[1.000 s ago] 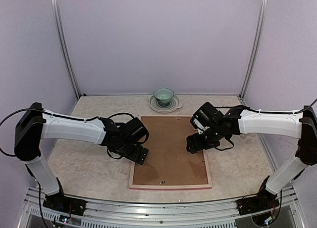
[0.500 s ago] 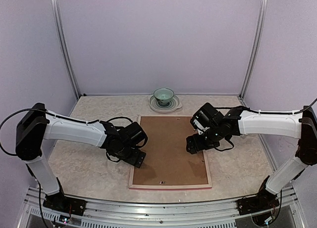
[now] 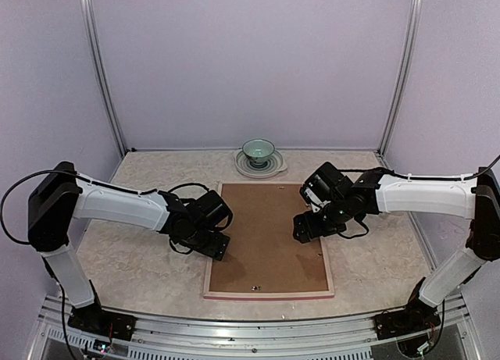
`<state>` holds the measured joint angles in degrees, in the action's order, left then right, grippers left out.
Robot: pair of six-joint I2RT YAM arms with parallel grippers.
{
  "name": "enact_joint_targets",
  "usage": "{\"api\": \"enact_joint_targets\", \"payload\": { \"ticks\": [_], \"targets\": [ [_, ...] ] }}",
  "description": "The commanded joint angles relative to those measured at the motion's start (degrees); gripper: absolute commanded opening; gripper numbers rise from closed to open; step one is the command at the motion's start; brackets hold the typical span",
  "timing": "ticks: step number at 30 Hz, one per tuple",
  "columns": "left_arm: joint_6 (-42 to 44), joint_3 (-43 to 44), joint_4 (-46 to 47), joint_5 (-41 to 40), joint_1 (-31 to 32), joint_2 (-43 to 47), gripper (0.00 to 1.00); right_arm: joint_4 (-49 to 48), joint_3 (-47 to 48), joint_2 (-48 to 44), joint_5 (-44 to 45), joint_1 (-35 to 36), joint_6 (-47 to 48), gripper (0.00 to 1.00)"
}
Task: Put the photo into the frame
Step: Press the fastener onto the backboard.
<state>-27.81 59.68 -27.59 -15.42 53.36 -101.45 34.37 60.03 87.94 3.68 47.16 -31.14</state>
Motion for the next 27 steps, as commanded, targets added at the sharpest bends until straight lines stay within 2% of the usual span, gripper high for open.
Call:
{"api": "enact_joint_targets", "payload": {
  "ticks": [1, 12, 15, 27],
  "targets": [
    [0.4, -1.8, 0.6, 0.0, -1.3, -1.8, 0.83, -0.6, -0.5, 0.0, -0.3, 0.1, -0.5, 0.87],
    [0.1, -3.2, 1.8, 2.0, -1.8, -0.8, 0.79, -0.5, -0.5, 0.3, -0.3, 0.2, -0.4, 0.87],
    [-0.1, -3.0, 1.6, 1.7, -1.9, -0.2, 0.72, -0.5, -0.4, 0.4, -0.3, 0.1, -0.3, 0.87],
    [-0.4, -2.7, 1.2, 1.9, -2.4, 1.4, 0.65, -0.2, -0.1, 0.6, -0.4, 0.1, -0.2, 0.87]
  ]
}}
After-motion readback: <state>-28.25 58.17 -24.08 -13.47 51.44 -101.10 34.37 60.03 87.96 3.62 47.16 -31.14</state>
